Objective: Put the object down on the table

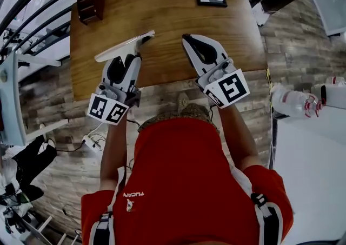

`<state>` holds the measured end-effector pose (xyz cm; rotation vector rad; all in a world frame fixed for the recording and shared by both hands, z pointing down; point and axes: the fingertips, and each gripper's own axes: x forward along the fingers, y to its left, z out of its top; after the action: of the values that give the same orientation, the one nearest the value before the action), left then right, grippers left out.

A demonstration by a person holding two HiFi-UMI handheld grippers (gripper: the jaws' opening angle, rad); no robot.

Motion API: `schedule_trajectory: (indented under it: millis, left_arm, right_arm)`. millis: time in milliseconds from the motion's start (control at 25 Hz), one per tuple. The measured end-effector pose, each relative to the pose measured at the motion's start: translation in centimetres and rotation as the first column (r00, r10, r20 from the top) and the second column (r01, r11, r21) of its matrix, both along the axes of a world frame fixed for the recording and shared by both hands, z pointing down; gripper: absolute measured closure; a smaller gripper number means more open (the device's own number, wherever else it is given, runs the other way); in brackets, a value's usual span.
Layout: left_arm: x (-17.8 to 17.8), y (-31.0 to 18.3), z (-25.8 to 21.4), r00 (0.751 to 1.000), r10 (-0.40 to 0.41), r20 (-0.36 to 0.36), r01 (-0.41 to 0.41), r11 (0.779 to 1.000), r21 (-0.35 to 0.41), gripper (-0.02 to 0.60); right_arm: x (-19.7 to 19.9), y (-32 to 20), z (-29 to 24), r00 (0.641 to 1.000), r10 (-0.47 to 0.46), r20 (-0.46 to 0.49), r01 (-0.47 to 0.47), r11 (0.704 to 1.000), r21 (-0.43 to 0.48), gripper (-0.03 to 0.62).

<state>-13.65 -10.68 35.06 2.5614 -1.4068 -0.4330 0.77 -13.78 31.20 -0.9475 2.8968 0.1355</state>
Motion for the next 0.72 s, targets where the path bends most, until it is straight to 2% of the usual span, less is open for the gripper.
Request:
schedule_trajectory:
  millis: [240, 360, 440, 720]
  left_arm:
    - [1.3, -3.3, 2.1, 1.0, -0.01, 0.016, 0.011, 0.998, -0.068, 0.359]
    - [1.6, -4.6, 3.6, 1.0, -0.004, -0.002, 0.003, 0.993, -0.118, 0.359]
    - [1.6, -5.3, 4.8, 1.0, 0.003, -0.008, -0.004, 0.988, -0.152, 0.359]
    - [1.3, -7.7, 8.1, 0.997, 0.081, -0.019, -0.083, 0.964, -0.253, 0.359]
  right_arm:
    - [1.0, -3.6, 1.4, 0.999, -0.045, -0.014, 0.045, 0.999, -0.018, 0.569]
    - [1.2, -4.9, 2.7, 0.999, -0.042, -0.031, 0.04, 0.997, -0.062, 0.569]
    - [1.0, -5.6, 3.1, 0.999, -0.038, -0.027, 0.036, 0.998, -0.059, 0.569]
    - [-1.1, -6.8, 4.4, 0.998, -0.021, -0.055, 0.017, 0.997, -0.081, 0.569]
